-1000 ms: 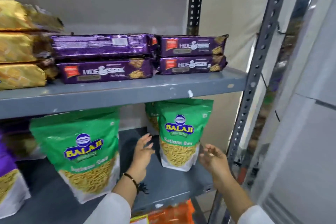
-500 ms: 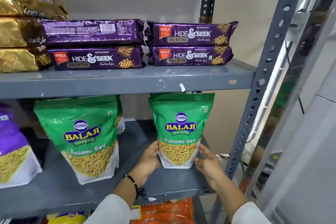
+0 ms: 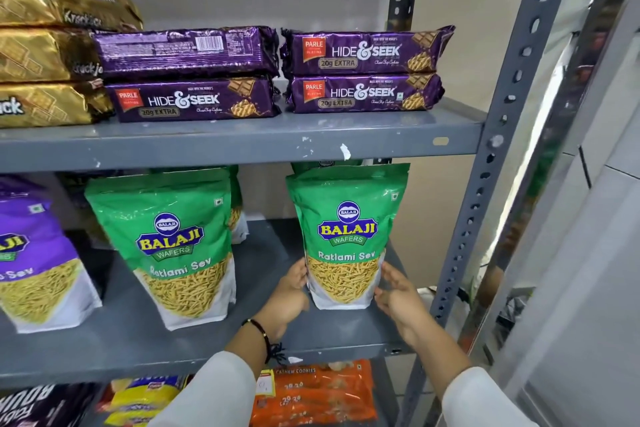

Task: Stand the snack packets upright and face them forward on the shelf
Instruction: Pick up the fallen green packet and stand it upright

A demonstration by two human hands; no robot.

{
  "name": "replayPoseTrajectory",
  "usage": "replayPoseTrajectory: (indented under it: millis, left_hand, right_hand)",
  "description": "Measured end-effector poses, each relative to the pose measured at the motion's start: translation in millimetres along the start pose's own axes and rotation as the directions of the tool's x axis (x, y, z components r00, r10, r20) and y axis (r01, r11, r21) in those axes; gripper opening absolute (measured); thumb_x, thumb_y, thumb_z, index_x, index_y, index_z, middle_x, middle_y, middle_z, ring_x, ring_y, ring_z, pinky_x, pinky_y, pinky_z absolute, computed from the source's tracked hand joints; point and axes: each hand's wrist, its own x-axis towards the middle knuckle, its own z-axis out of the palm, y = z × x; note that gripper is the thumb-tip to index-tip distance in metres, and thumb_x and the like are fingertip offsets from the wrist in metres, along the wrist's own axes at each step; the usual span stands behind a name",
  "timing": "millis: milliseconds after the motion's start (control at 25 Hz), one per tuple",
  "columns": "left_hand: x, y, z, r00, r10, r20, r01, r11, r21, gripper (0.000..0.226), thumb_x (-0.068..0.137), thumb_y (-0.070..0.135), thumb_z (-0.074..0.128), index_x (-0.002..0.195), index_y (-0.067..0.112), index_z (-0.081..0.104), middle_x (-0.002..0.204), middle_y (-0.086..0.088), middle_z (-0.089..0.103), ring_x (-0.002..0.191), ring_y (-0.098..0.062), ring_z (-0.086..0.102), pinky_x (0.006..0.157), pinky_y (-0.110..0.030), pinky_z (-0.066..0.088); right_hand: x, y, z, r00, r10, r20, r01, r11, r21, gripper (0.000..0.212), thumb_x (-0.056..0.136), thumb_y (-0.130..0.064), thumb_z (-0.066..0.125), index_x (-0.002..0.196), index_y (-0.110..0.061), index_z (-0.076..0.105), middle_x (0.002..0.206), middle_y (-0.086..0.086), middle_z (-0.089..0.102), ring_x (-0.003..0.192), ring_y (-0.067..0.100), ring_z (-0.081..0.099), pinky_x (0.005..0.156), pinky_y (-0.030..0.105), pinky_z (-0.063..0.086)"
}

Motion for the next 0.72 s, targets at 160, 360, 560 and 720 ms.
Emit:
replayPoseTrajectory:
  millis: [160, 360, 560, 720]
  left_hand:
    - [0.1, -0.5, -0.1, 1.000, -0.005, -0.008, 0.005, 1.000, -0.008, 0.088, 0.067, -0.034, 0.025, 0.142, 0.011, 0.025, 0.152, -0.005, 0.031, 0.138, -0.018, 0.032, 0.106, -0.041, 0.035]
    - [-6.2, 4.2, 2.5, 1.000, 0.010, -0.012, -0.010, 1.000, -0.022, 0.076, 0.075, -0.030, 0.028, 0.141, 0.008, 0.028, 0.149, -0.008, 0.035, 0.135, -0.019, 0.035, 0.107, -0.041, 0.034]
    - [-6.6, 3.4, 1.5, 1.000, 0.003, -0.022, -0.004, 0.998, -0.062, 0.075, 0.075, -0.030, 0.031, 0.141, 0.007, 0.027, 0.151, -0.009, 0.032, 0.136, -0.021, 0.033, 0.107, -0.040, 0.034]
    - [-0.4, -2.7, -2.3, 1.000, -0.001, -0.019, 0.000, 0.997, -0.073, 0.078, 0.073, -0.030, 0.032, 0.142, 0.008, 0.025, 0.150, -0.008, 0.031, 0.139, -0.022, 0.028, 0.108, -0.040, 0.033]
  right_hand:
    - [1.1, 2.6, -0.2, 1.000, -0.001, 0.000, 0.001, 1.000, -0.010, 0.054, 0.085, 0.012, 0.047, 0.121, -0.028, 0.052, 0.101, -0.012, 0.062, 0.100, 0.014, 0.058, 0.075, 0.023, 0.049]
    - [5.3, 7.0, -1.3, 1.000, 0.009, 0.019, -0.008, 0.999, -0.051, 0.056, 0.085, 0.010, 0.049, 0.125, -0.028, 0.052, 0.100, -0.018, 0.060, 0.116, 0.020, 0.053, 0.093, 0.036, 0.049]
    - [5.9, 4.1, -2.0, 0.999, 0.027, 0.034, -0.025, 0.998, -0.052, 0.053, 0.086, 0.007, 0.050, 0.128, -0.026, 0.050, 0.110, -0.011, 0.057, 0.112, 0.018, 0.053, 0.093, 0.035, 0.047]
    - [10.1, 14.9, 5.4, 0.984, 0.024, -0.178, -0.037, 0.997, -0.068, 0.053, 0.083, 0.003, 0.054, 0.128, -0.024, 0.048, 0.118, -0.005, 0.053, 0.115, 0.024, 0.051, 0.095, 0.040, 0.046]
